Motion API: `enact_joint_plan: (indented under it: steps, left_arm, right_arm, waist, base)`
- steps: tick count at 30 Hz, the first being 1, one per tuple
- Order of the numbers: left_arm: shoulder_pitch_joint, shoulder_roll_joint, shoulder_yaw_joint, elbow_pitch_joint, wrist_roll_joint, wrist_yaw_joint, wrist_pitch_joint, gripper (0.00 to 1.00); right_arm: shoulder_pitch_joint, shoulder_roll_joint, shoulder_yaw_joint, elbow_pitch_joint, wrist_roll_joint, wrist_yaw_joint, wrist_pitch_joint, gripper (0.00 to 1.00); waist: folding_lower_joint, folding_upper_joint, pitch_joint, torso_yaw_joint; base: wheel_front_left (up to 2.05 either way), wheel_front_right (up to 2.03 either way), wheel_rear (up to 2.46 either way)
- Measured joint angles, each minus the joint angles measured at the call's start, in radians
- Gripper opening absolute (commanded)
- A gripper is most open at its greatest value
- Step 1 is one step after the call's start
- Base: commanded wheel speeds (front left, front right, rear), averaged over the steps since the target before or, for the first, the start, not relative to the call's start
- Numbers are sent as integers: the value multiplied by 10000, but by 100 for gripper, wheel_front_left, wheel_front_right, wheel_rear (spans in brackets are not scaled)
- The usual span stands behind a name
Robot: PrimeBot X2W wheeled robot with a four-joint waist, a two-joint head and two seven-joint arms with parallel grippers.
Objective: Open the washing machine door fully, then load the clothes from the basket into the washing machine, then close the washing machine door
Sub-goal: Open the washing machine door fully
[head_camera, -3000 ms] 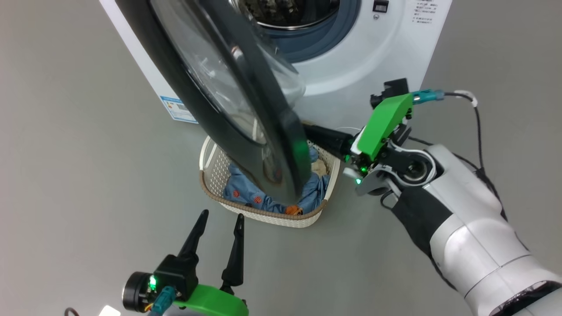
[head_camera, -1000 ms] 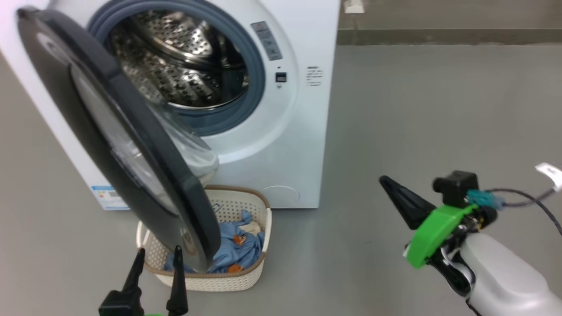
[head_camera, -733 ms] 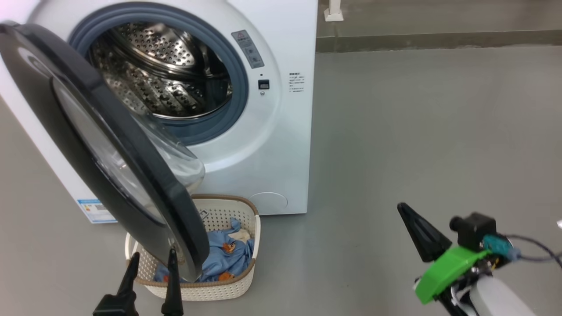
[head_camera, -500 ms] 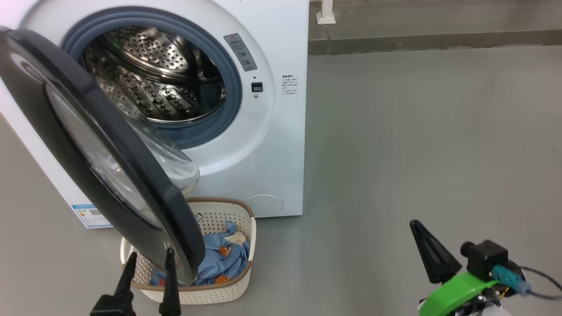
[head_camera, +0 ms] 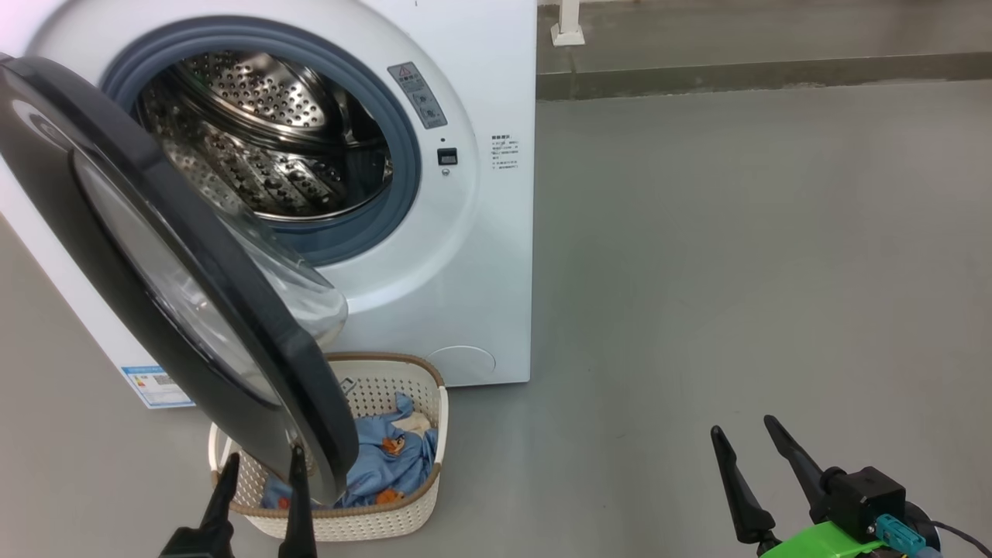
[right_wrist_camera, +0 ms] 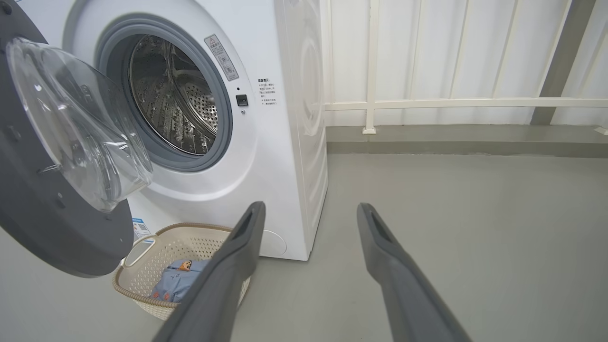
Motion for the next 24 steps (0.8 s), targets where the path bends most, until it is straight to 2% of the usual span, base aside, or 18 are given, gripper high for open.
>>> enact_joint_plan:
  steps: [24]
  left_arm:
    - [35,0,-111,98,8,-100,0,100]
  right_arm:
    - [6,157,-173,-134,-612,0,6,100]
  waist:
    - [1,0,3,20]
  base:
    - [0,0,0]
